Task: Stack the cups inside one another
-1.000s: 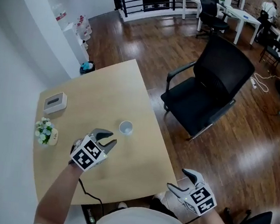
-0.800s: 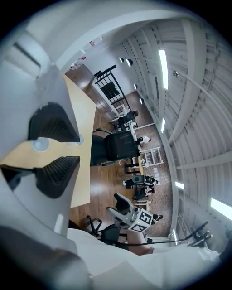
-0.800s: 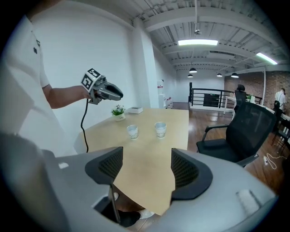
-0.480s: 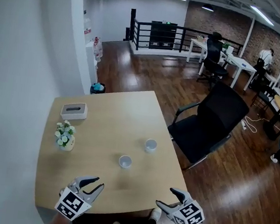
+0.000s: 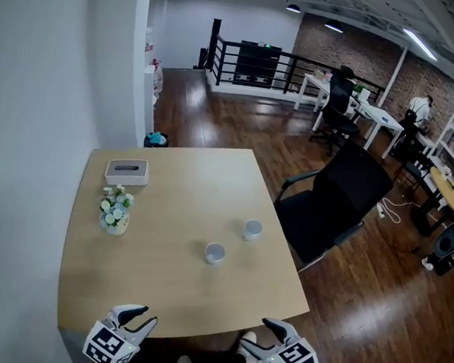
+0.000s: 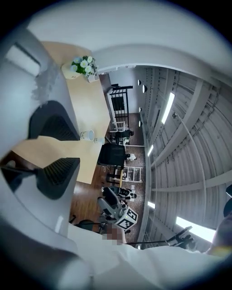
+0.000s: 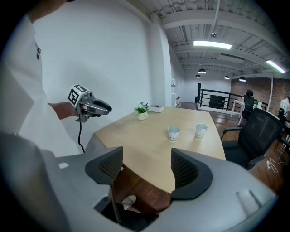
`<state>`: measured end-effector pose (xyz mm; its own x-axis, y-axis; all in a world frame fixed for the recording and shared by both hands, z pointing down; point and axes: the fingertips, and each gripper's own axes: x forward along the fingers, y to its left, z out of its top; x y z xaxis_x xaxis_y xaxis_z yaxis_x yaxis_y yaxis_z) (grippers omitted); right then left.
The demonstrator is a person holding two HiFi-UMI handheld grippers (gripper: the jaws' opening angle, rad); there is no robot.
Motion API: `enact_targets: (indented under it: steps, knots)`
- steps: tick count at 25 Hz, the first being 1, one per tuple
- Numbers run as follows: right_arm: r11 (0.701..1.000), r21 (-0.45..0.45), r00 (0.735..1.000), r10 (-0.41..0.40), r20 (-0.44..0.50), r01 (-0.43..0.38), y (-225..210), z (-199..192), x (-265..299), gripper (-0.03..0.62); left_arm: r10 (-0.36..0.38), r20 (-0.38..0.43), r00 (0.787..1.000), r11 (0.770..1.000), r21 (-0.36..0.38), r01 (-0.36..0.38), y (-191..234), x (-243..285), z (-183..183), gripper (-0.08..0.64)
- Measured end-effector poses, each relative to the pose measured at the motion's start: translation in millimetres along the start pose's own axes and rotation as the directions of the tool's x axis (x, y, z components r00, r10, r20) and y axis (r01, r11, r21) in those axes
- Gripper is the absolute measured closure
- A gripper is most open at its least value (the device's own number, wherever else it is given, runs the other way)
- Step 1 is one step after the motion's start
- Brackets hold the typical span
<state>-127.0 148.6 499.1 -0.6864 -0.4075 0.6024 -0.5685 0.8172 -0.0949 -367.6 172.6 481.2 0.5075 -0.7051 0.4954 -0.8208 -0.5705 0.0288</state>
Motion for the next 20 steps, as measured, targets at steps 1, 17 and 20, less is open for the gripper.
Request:
enact_targets:
  steps: [1, 17, 20]
  knots:
    - [1.000, -0.004, 1.000, 0.000, -0.004, 0.000, 3.7, -0.1, -0.5, 0.264, 0.001, 0.009, 1.000, 1.000, -0.001, -0.001, 0.4, -2.2, -0.9, 0.433]
    - [0.997, 0.039, 0.997, -0.073, -0.004, 0.073, -33.0, -22.4, -34.4, 0.264, -0.079, -0.101, 0.992, 0.987, 0.132, 0.092, -6.5, 118.2, 2.3, 0.389]
    - [0.994, 0.077, 0.997, -0.082, -0.013, 0.083, -56.3, -30.6, -45.9, 0.264, -0.073, -0.160, 0.984, 0.983, 0.153, 0.098, -2.4, 161.2, 7.2, 0.385]
